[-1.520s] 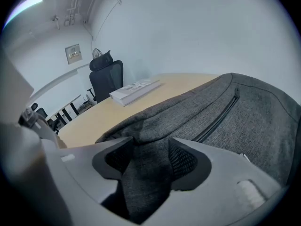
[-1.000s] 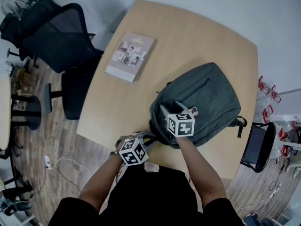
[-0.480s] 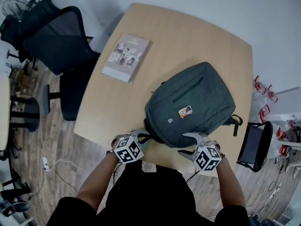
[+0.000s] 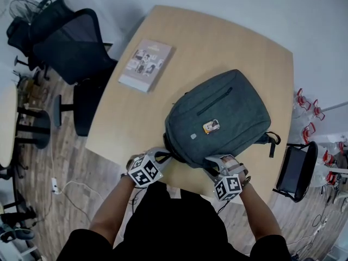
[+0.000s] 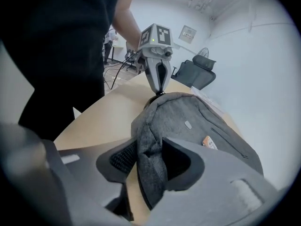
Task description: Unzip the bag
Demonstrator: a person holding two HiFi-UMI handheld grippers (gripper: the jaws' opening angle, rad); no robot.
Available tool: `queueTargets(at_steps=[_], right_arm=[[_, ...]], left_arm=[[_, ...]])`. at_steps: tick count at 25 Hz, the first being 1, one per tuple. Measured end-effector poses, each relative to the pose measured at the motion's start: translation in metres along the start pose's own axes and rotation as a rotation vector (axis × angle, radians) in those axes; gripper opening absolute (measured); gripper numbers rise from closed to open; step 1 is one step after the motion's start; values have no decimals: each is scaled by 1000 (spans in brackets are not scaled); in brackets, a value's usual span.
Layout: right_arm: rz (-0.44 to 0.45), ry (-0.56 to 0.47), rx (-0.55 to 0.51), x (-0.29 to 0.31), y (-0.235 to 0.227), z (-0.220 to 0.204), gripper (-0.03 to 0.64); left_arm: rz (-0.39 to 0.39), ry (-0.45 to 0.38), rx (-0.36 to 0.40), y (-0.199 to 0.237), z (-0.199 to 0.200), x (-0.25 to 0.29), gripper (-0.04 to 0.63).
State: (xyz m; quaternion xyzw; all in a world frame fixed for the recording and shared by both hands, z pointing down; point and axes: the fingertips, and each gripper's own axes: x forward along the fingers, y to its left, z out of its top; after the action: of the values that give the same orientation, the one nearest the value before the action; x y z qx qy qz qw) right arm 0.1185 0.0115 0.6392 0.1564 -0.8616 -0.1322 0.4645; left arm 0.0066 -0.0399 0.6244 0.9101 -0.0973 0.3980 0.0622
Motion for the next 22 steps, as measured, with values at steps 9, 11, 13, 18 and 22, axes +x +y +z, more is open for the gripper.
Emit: queueTargets(at_steps=[9, 11, 13, 18, 22], right_arm=[[-78, 9, 227, 27, -13, 28, 141], [-89, 16, 292, 38, -17, 39, 141], [-105, 24, 349, 50, -24, 52, 141], [-136, 51, 434, 69, -32, 74, 146], [-145, 41, 436, 73, -33, 79, 153]], left_arm=[[21, 2, -39, -18, -2, 0, 28], [26, 3, -45, -19, -3, -1, 29], [39, 4, -50, -16, -4, -3, 31], [63, 8, -72, -10, -13, -10, 34], [78, 3, -78, -2, -18, -12, 29]])
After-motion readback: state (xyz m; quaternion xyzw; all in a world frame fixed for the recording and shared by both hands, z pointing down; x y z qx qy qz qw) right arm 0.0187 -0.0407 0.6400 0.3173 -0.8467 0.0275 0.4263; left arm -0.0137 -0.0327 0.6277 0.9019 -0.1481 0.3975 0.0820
